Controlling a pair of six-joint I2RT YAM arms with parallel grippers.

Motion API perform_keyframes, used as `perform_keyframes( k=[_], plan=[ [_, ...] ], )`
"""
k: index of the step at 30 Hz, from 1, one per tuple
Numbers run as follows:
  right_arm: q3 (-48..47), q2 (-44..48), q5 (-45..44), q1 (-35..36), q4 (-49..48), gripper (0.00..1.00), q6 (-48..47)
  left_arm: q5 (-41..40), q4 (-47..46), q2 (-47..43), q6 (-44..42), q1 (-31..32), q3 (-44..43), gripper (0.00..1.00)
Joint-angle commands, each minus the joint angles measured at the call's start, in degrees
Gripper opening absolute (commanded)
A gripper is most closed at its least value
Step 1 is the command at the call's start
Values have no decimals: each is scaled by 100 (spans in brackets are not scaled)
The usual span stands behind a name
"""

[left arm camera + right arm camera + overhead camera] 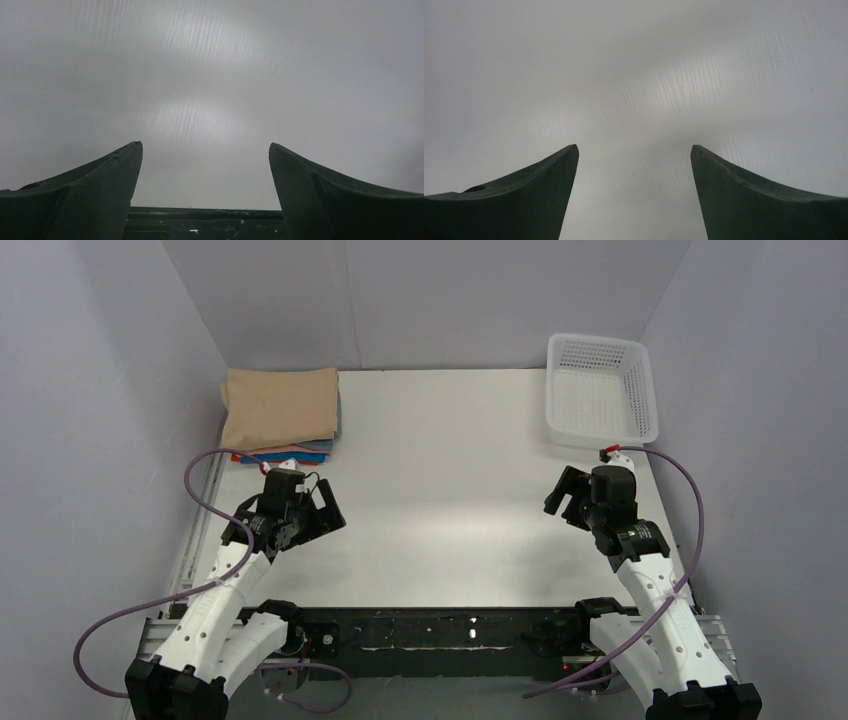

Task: Fold and stack the t-shirts
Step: Reset both arms

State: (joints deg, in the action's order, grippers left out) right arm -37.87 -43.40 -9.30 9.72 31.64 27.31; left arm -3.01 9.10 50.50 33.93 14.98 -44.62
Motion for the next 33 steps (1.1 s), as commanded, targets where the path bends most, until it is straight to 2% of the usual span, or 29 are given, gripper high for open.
perform_keyframes(
  k=[1, 33],
  plan=[
    [57, 135, -148, -22, -345, 90, 56, -336, 344, -235, -57, 56, 306, 98],
    [167, 435, -320, -22, -361, 91, 18, -697, 675, -697, -2, 55, 187, 98]
  ],
)
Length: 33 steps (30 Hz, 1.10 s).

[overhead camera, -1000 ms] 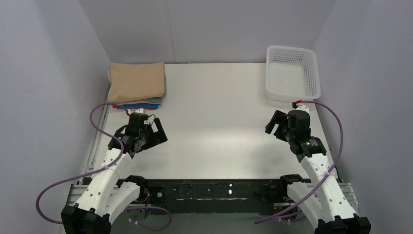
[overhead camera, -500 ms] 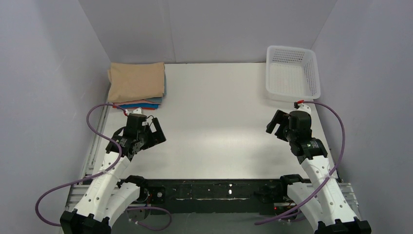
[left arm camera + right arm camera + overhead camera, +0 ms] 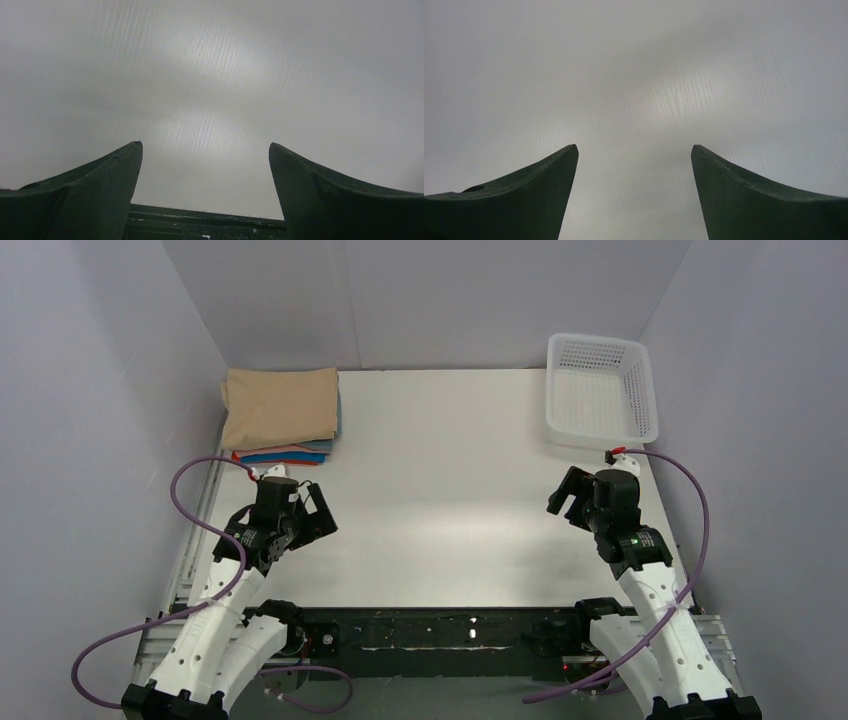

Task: Fold and stack the t-shirts
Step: Reset both arms

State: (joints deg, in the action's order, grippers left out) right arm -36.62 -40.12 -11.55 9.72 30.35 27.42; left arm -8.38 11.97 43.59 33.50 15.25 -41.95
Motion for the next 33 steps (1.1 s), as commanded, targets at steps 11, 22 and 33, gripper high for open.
perform_keyframes(
  k=[11, 22, 33],
  plan=[
    [34, 258, -135, -22, -323, 92, -2, -155, 347, 26, -7, 29, -226, 98],
    [98, 387, 4, -22, -286, 92, 45, -79, 270, -116, 4, 29, -133, 98],
    [108, 492, 323, -22, -377, 92, -58, -49, 319, -239, 93, 27, -35, 98]
  ],
)
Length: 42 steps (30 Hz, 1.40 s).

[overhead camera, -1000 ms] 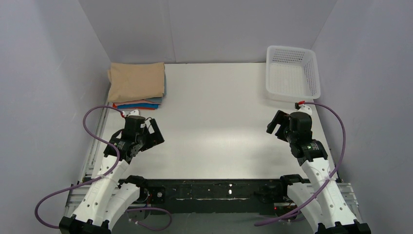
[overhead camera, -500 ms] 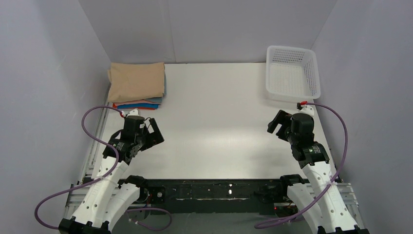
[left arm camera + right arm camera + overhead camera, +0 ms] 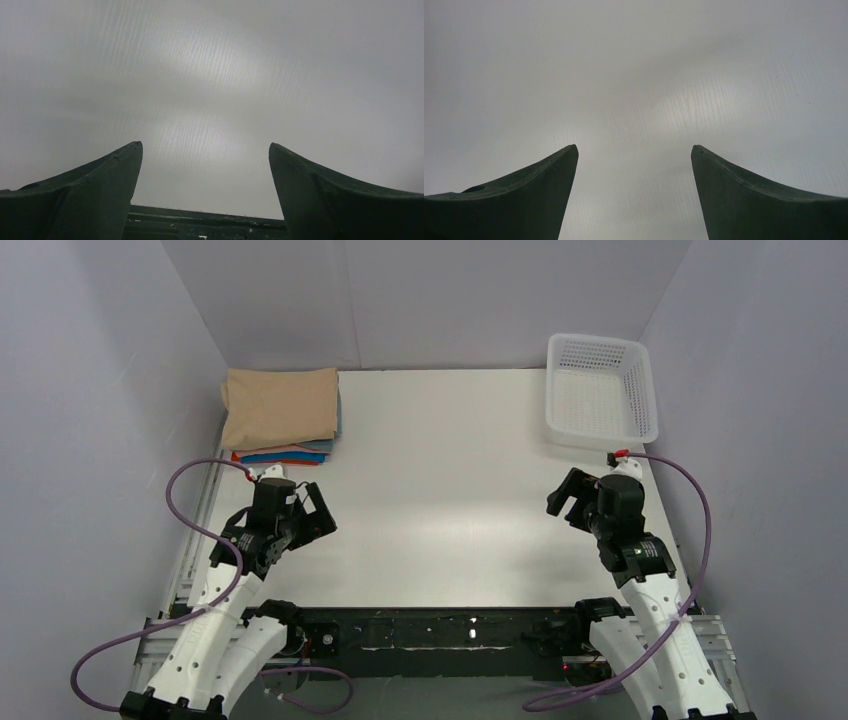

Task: Fold and stack the t-shirts
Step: Reset both arms

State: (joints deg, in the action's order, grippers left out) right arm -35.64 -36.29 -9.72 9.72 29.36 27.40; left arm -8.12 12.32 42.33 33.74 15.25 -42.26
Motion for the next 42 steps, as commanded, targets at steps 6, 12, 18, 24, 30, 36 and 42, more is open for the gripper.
perform_keyframes(
  k=[6, 12, 18, 24, 30, 36, 42],
  plan=[
    [67, 217, 328, -18, -319, 93, -50, -77, 308, -243, 151, 27, 104, 98],
    [55, 359, 401, -22, -356, 94, -106, -74, 302, -368, 176, 27, 131, 98],
    [181, 509, 373, -21, -463, 95, -92, -84, 358, -399, 231, 25, 157, 98],
    [274, 529, 392, -22, -528, 95, -131, -15, 231, -391, 303, 25, 258, 98],
    [316, 541, 415, -21, -581, 95, -157, 46, 204, -314, 356, 25, 261, 98],
    [375, 491, 479, -22, -706, 95, -222, -234, 230, -287, 471, 23, 239, 98],
    [395, 452, 530, -22, -719, 95, -235, -336, 226, -191, 475, 25, 250, 98]
  ],
)
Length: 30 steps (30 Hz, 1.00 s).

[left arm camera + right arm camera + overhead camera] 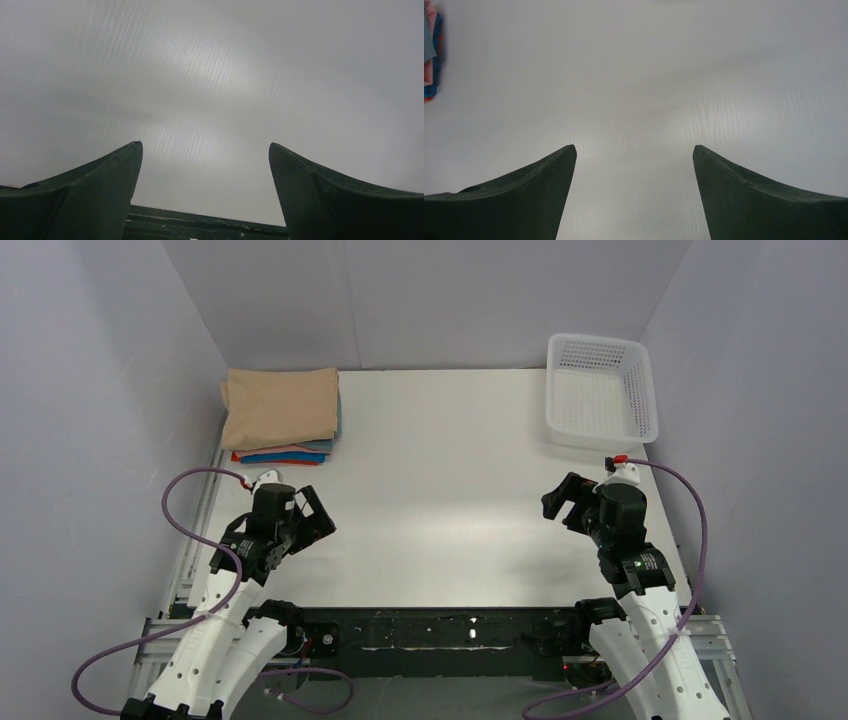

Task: Fold and stack the t-shirts
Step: Reset both arms

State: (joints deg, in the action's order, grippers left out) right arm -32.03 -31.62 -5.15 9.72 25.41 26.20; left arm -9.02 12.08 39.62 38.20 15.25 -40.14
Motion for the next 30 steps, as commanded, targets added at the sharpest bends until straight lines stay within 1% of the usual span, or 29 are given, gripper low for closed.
perform_keyframes(
  k=[1, 9, 14, 19, 23, 30],
  plan=[
    [33, -17, 75, -22, -328, 95, -131, -285, 251, 97, 23, 27, 29, 98],
    [92, -88, 84, -22, -492, 95, -188, -268, 277, 57, -37, 24, 74, 98],
    [-29, -318, 213, -22, -509, 95, -241, -460, 354, 78, -10, 24, -45, 98],
    [-120, -535, 279, -22, -459, 95, -268, -436, 454, 151, 30, 24, -112, 98],
    [-115, -511, 435, -22, -485, 95, -248, -441, 518, 59, 45, 28, -103, 98],
    [-32, -338, 471, -22, -544, 95, -186, -270, 287, 65, 138, 25, 31, 98]
  ],
)
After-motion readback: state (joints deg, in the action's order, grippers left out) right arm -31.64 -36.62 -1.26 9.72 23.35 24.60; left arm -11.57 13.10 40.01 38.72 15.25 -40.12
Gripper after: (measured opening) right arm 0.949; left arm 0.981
